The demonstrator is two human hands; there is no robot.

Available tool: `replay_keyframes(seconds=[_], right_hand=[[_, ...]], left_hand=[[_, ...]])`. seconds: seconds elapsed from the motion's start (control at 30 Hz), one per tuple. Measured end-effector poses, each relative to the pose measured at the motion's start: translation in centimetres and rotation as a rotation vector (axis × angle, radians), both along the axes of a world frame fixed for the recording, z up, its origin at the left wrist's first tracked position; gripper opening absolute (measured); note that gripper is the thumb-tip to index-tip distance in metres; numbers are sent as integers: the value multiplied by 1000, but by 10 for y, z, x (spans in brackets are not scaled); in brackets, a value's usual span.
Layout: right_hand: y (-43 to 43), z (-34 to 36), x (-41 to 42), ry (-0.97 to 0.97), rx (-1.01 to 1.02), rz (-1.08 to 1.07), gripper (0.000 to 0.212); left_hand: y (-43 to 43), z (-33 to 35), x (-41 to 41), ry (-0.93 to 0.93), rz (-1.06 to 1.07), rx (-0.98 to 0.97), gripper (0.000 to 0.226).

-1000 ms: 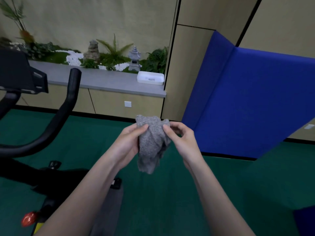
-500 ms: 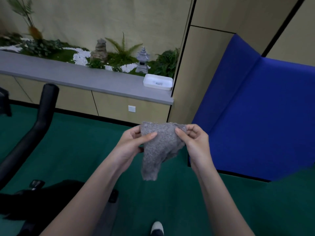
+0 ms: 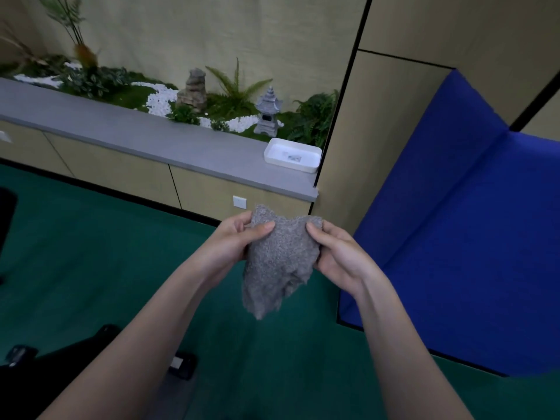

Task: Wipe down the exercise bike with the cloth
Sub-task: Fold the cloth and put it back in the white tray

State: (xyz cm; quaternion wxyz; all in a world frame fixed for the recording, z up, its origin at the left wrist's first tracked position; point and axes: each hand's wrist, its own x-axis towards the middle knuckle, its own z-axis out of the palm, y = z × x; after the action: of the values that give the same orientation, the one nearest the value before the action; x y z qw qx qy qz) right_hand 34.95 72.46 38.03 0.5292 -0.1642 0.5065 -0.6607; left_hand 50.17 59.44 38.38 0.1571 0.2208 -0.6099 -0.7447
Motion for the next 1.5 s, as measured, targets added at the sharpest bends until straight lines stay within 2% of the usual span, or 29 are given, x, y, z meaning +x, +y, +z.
replay_keyframes(seconds=[0.1,0.2,0.3,0.33,0.4,0.5,0.6,0.67,0.87,1.03,1.2,1.27,1.5], right_hand=[[-12,-2,-24,0,-7,98,52],[-28,-3,-47,114,35,201,45],[-52,-3,-67,262,75,261,30],[-62,-2,-73,289,79,256,33],[-85,0,-87,332,94,209,42],[-123,4,-109,409,101,117,26],[-165,9,-130,564,103,-14,24],[-190,12,-142,634,65,-110,26],[-243,21,-173,769,-77,-316,24],[-276,28,-208,855,-82,-416,22],[-308,26,-252,1034,-69,-429,27],[-320,27,-271,1094,-80,-420,33],[-364,34,-336,1037,-165,-354,32]], left_hand=[[-16,3,-16,-20,-1,-57,42],[-38,4,-31,-56,-12,-127,38],[-64,3,-48,-78,-16,-103,51],[-74,3,-55,-73,-17,-86,54],[-98,3,-69,-55,-22,-67,47],[-139,3,-89,-30,-10,-78,16],[-181,3,-110,-22,53,-110,24],[-205,3,-124,-5,91,-148,19],[-259,12,-165,139,143,-200,19],[-292,16,-206,196,180,-250,18],[-320,14,-249,172,218,-306,11],[-332,15,-266,164,238,-311,17],[-368,21,-317,124,366,-316,28]])
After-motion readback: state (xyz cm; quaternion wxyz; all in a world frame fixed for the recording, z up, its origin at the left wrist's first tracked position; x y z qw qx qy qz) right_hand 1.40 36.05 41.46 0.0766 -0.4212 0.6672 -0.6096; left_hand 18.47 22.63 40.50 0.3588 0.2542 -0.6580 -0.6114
